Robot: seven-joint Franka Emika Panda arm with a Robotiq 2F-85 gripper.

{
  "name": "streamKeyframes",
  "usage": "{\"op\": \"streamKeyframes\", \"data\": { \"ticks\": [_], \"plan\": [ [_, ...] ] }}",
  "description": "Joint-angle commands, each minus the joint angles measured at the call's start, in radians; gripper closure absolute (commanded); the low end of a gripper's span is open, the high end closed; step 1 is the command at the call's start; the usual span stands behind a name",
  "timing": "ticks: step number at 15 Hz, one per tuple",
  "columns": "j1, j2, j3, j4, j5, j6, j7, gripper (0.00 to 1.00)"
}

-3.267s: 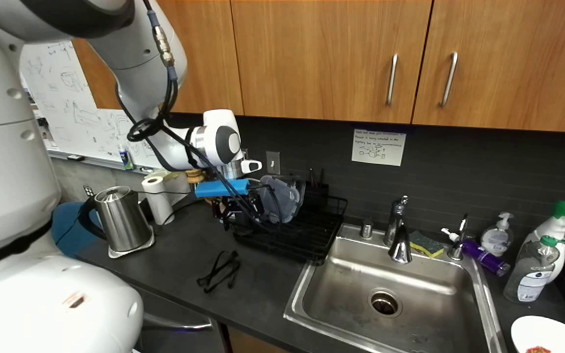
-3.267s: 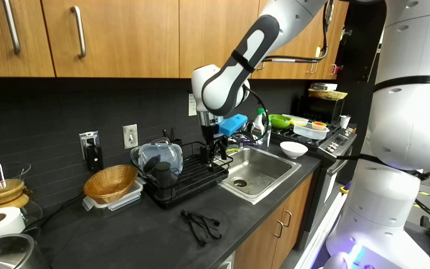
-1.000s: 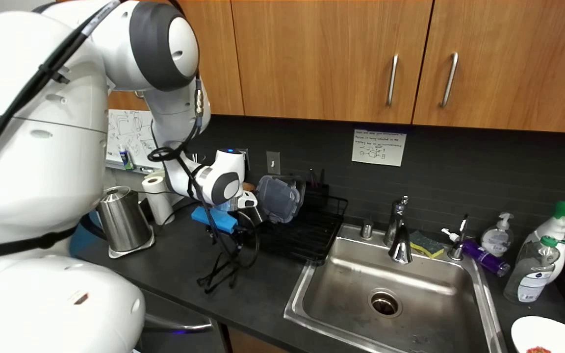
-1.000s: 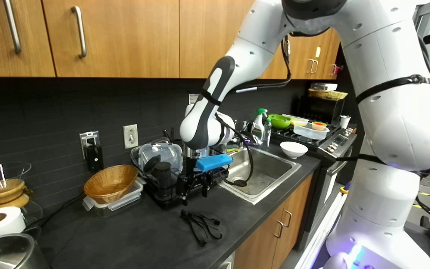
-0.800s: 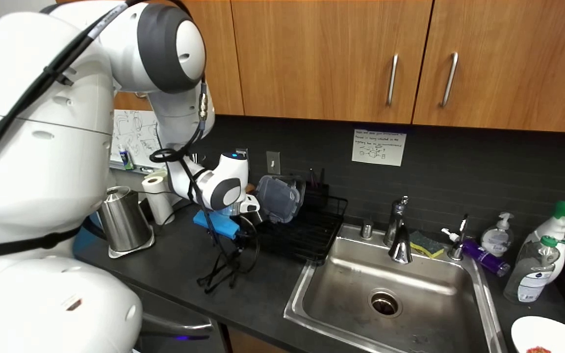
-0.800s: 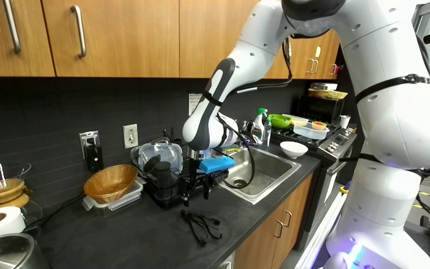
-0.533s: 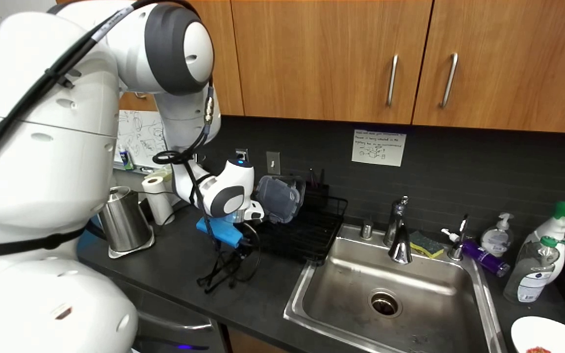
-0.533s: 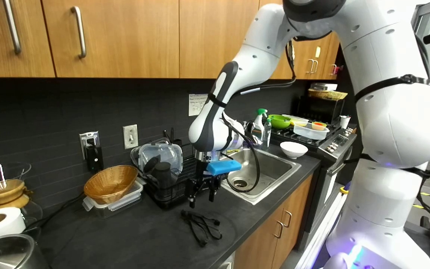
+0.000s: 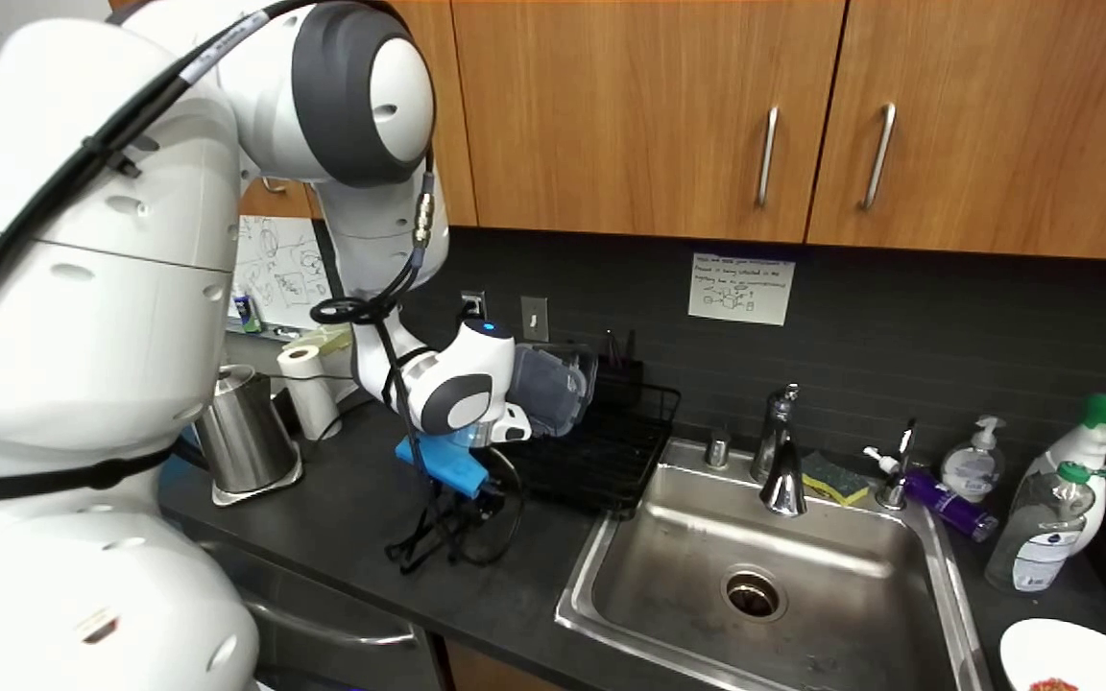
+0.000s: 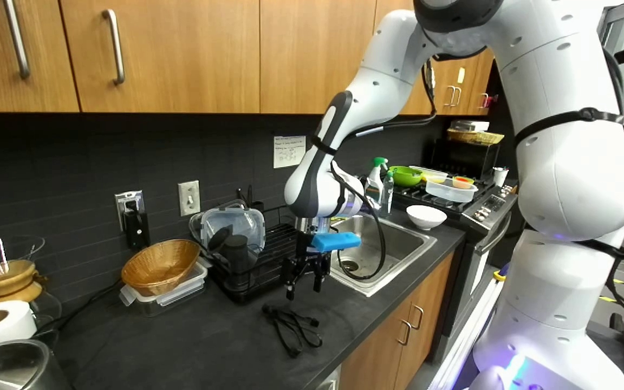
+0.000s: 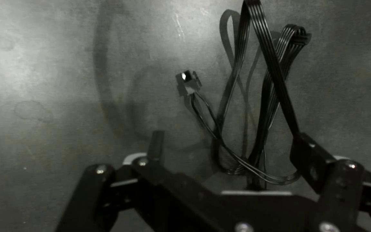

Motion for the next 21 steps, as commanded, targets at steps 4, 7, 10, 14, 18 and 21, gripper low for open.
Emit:
{"op": "streamKeyframes", "data": {
  "ticks": [4,7,10,14,18,21],
  "plan": [
    [0.058,-0.052,-0.052,0.050,-0.084,-0.145,0.010,0.00],
    [0.061,-0.032,-0.052,0.063,-0.066,-0.143,-0.006,0.00],
    [0.066,-0.032,-0.055,0.071,-0.067,-0.154,-0.007,0.00],
    [0.066,-0.032,-0.056,0.071,-0.067,-0.155,-0.007,0.00],
    [0.072,-0.012,-0.080,0.103,-0.094,-0.202,0.001,0.00],
    [0.088,0.029,-0.110,0.152,-0.117,-0.265,0.018,0.00]
  ]
}}
